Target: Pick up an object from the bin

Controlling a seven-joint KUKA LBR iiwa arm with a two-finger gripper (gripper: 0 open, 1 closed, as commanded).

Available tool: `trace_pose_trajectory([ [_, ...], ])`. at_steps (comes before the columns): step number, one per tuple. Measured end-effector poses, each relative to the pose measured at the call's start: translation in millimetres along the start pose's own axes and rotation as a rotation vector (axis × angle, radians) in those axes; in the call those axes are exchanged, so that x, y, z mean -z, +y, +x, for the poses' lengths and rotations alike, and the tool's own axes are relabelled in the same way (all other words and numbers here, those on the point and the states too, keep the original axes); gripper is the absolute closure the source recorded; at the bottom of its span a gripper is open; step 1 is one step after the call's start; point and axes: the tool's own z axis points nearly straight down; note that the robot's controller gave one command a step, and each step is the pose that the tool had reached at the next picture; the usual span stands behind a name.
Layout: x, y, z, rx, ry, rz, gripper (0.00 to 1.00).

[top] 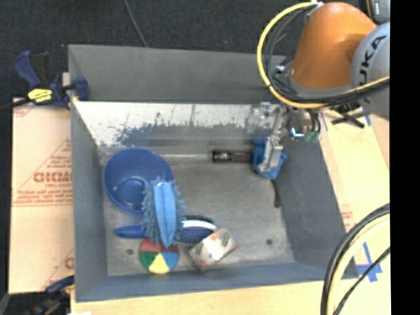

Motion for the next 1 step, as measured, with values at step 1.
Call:
trace_pose_trajectory([
  [1, 4.5, 0.1, -1.5, 0.002, -0.008, 0.001, 0.0],
])
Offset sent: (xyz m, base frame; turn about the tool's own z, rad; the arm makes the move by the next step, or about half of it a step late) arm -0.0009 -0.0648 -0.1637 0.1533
